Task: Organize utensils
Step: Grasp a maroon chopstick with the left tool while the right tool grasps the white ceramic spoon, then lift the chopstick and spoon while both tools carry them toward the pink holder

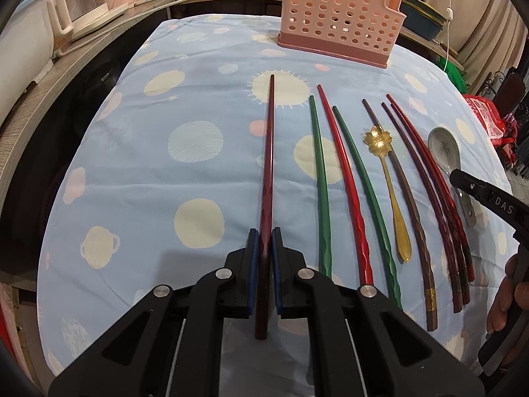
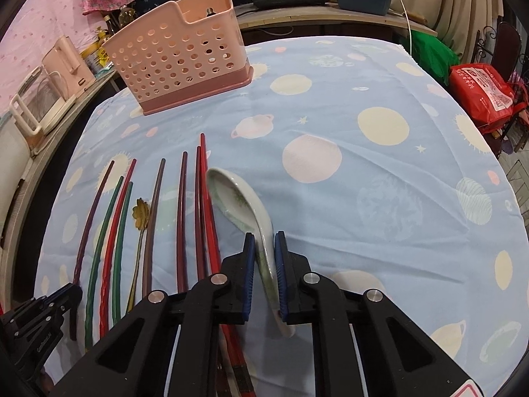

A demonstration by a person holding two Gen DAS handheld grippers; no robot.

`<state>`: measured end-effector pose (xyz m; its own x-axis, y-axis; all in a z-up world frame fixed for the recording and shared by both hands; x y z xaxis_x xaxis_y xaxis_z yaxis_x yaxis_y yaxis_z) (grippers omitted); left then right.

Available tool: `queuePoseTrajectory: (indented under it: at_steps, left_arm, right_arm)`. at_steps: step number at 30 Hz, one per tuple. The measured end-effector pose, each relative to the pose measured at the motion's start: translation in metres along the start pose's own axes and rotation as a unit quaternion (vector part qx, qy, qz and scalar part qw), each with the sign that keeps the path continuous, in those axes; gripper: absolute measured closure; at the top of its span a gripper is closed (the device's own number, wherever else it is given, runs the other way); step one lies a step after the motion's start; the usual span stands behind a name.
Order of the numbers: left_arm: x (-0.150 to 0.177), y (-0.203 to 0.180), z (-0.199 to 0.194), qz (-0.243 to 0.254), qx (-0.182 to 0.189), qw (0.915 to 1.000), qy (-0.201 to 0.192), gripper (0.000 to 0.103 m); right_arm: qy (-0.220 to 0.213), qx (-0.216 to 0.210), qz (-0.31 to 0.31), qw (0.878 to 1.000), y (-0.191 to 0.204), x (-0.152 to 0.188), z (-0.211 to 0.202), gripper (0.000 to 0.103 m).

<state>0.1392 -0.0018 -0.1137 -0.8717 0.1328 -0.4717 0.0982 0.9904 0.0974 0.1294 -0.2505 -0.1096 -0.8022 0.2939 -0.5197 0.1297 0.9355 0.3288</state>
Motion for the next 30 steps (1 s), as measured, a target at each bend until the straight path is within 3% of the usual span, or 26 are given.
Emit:
queuePoseTrajectory:
  at_steps: [11, 21, 30]
  left_arm:
    - [0.008, 0.010, -0.025, -0.016, 0.021, 0.9996, -0.006, 0.096]
    - [0.007, 0.025, -0.087, -0.028, 0.029, 0.9972, -0.064, 0.096]
    - [-0.033, 0.037, -0.134, -0.037, 0.032, 0.9910, -0.125, 0.096]
  right_arm:
    - [-0.019, -0.001, 0.004, 1.000, -0.002, 0.016, -0.043, 0.095]
    - [-0.063, -0.009, -0.006, 0.998, 0.011, 0.016, -0.105, 0.095]
    - [-0.074, -0.013, -0.030, 0.997, 0.029, -0.013, -0.127, 0.095]
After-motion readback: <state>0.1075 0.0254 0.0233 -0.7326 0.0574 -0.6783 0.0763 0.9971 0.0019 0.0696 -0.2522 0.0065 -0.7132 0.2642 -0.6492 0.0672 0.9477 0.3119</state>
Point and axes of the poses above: each gripper's, at about its wrist camera, not at the fingertips, and z roughly the way its jaws point, y to its left, x to its underside, the point moved 3 cm from there along z, roughly the way its jaws point, and after that the axes turned 11 degrees about -x, right-handed, at the moved point
